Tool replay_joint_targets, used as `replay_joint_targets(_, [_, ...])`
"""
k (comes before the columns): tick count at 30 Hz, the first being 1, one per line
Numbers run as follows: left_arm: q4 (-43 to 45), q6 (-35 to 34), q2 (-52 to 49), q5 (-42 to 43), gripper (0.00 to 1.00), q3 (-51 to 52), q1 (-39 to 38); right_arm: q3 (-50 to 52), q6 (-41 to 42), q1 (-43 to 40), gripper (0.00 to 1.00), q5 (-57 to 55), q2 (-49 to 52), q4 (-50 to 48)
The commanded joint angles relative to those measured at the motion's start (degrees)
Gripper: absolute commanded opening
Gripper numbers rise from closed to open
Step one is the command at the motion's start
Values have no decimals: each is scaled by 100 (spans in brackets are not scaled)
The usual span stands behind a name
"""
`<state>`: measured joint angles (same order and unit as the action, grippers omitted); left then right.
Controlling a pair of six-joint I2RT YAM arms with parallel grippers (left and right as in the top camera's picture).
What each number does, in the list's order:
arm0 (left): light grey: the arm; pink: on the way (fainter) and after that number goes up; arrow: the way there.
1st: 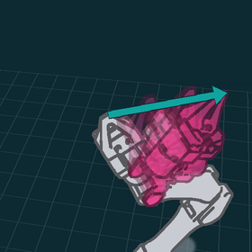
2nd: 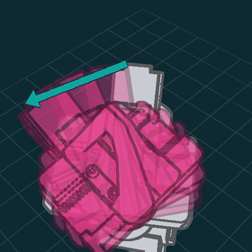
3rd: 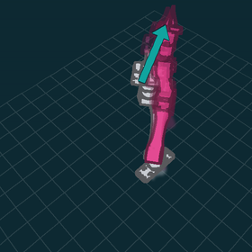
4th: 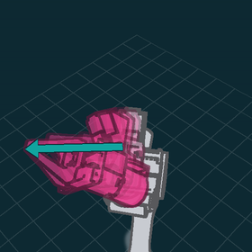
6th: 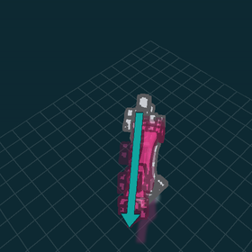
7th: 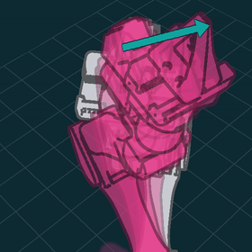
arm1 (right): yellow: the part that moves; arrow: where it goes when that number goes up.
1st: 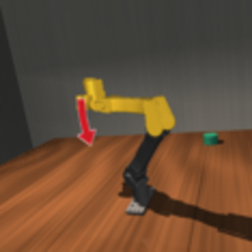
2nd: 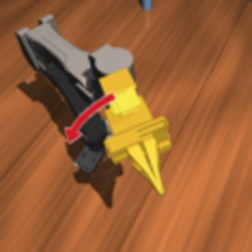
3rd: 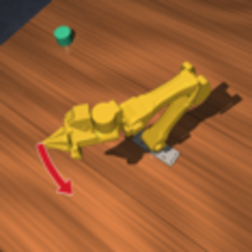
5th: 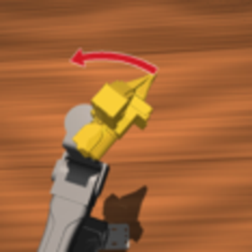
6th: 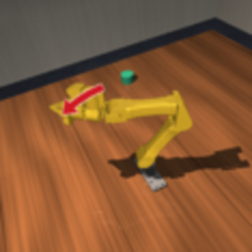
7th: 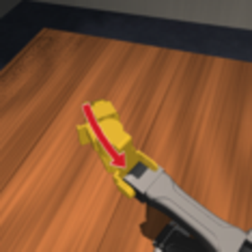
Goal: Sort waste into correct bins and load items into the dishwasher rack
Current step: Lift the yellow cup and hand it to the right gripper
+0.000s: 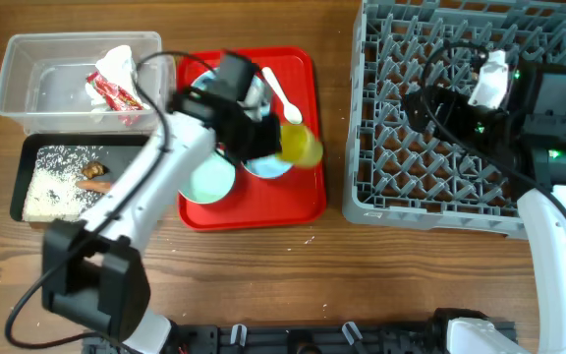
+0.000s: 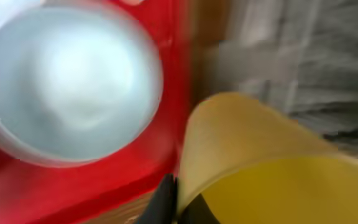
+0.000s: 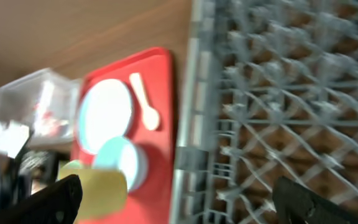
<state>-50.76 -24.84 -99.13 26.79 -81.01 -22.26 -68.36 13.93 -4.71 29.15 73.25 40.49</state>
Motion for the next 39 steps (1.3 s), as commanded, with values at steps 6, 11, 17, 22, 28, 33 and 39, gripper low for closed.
replay_joint_targets(6, [2006, 146, 238, 5554, 4, -210, 1248, -52, -796, 33, 100, 4339, 286, -1851])
replay_joint_targets(11, [2146, 212, 238, 5764, 4, -210, 1241, -52, -787, 424, 100, 5692, 881, -3093])
replay_joint_targets(17, [2142, 210, 238, 5759, 4, -210, 1163, -52, -586, 1082, 100, 5757, 1300, -3978])
replay_joint_targets(22, [2144, 212, 238, 5633, 4, -210, 905, -52, -127, 1416, 85, 5392, 1355, -4430])
replay_joint_targets(28, [2144, 210, 238, 5608, 4, -210, 896, -52, -22, 1545, 66, 5226, 1355, -4430])
replay_joint_targets(33, [2146, 212, 238, 5606, 4, -210, 896, -52, -24, 1565, 66, 5228, 1355, -4387])
replay_joint_targets(39, [2146, 212, 238, 5604, 21, -210, 898, -52, -22, 1561, 52, 5230, 1355, -4387])
